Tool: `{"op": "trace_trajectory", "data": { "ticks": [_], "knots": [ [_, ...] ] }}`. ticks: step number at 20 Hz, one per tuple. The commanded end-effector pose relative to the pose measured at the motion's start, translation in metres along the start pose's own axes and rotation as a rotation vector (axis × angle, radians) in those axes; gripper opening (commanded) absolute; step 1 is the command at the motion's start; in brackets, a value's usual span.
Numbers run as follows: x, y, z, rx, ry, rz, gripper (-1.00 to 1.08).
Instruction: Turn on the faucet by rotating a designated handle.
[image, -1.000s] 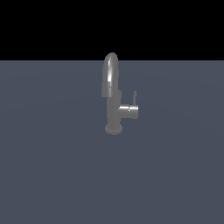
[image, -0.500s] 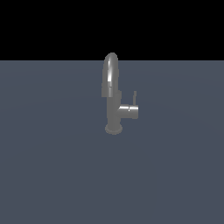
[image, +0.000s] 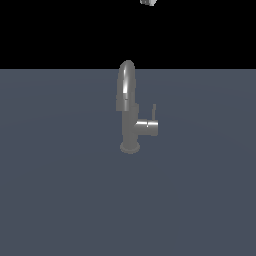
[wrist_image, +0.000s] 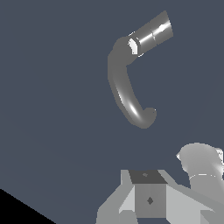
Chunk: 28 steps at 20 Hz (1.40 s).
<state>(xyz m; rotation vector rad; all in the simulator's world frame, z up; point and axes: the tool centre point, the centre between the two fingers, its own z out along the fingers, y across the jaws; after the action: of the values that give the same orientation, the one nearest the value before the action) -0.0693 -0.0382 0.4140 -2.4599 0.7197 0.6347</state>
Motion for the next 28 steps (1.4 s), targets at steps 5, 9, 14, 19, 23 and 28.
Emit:
{"op": "trace_trajectory", "data": {
  "ticks": [5,9,14,19,23,28],
  "knots": [
    [0.046,0.002,0.006,0.121,-0.108,0.116,-1.0],
    [0.075,0.006,0.012,0.201,-0.18,0.191,-1.0],
    [0.113,0.013,0.025,0.309,-0.277,0.294,-1.0],
    [0.151,0.023,0.044,0.425,-0.381,0.405,-1.0],
    [0.18,0.033,0.064,0.521,-0.467,0.498,-1.0],
    [0.209,0.044,0.091,0.629,-0.564,0.603,-1.0]
  ]
}}
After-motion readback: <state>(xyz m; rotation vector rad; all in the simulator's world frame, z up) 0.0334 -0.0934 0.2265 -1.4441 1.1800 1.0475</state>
